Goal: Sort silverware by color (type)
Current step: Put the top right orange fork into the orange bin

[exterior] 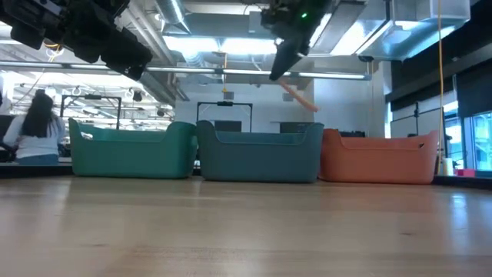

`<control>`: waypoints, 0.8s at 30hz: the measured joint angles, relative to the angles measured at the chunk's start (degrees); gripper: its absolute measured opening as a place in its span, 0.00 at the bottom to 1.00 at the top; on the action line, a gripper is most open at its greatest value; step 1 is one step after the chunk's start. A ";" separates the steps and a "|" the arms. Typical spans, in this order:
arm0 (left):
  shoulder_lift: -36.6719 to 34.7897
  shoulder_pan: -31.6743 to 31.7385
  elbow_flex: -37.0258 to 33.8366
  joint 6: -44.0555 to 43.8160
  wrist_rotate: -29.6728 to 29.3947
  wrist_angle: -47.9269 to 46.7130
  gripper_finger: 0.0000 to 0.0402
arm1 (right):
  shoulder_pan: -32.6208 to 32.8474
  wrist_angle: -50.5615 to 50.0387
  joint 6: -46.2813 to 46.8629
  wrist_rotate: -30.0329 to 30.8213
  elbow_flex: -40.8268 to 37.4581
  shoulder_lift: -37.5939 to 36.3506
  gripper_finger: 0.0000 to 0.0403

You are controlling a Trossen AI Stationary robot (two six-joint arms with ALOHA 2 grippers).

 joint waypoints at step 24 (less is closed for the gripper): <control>0.00 0.00 0.00 0.03 -0.11 -1.50 0.24 | -6.29 0.46 -4.73 -3.64 6.34 14.73 0.00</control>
